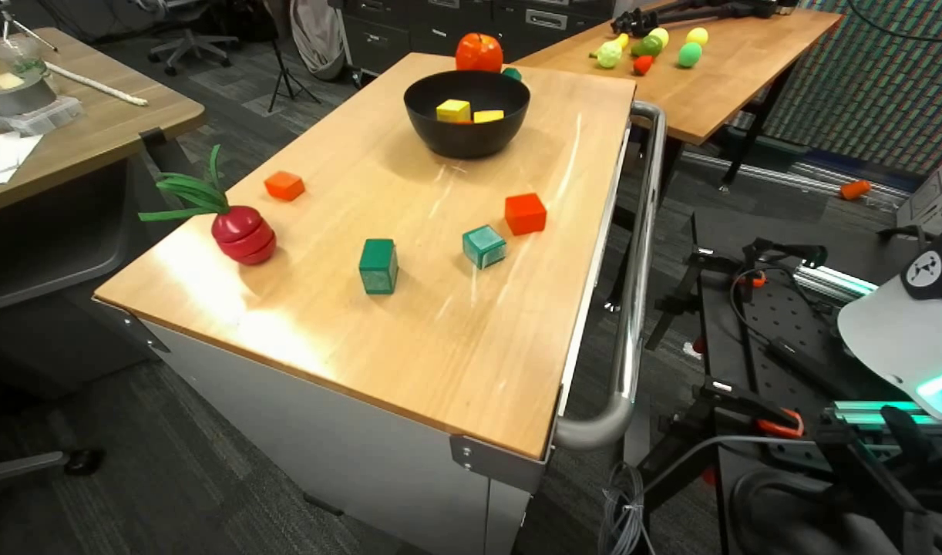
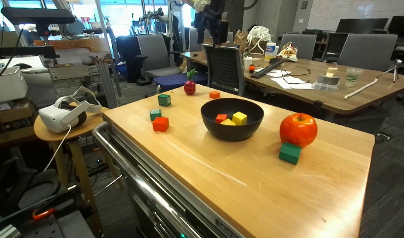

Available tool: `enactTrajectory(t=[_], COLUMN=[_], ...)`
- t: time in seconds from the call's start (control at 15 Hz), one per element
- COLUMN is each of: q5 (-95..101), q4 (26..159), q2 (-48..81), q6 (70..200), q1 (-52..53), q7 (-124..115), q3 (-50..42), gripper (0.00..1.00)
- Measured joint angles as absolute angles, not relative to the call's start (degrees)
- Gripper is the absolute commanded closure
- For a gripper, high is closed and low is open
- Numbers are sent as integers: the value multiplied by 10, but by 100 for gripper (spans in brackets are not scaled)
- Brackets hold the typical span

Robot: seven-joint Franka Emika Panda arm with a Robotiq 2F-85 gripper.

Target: Put all the blocks and the beetroot in the bowl then move the apple to the left

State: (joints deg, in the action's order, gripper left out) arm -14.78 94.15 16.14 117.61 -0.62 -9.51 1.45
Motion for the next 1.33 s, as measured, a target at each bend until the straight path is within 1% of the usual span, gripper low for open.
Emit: enactTrajectory(t=[0.33, 0.67, 1.27, 1.33], q5=[-113, -92, -37, -37], q4=[921, 862, 789, 783], q2=[242, 332, 408, 412], q6=[1216, 1253, 1252, 1252], q1=[-5, -3, 17, 19], q7=[-31, 27, 57, 57], q3=[15, 21, 28, 30], gripper=[0, 0, 0, 25])
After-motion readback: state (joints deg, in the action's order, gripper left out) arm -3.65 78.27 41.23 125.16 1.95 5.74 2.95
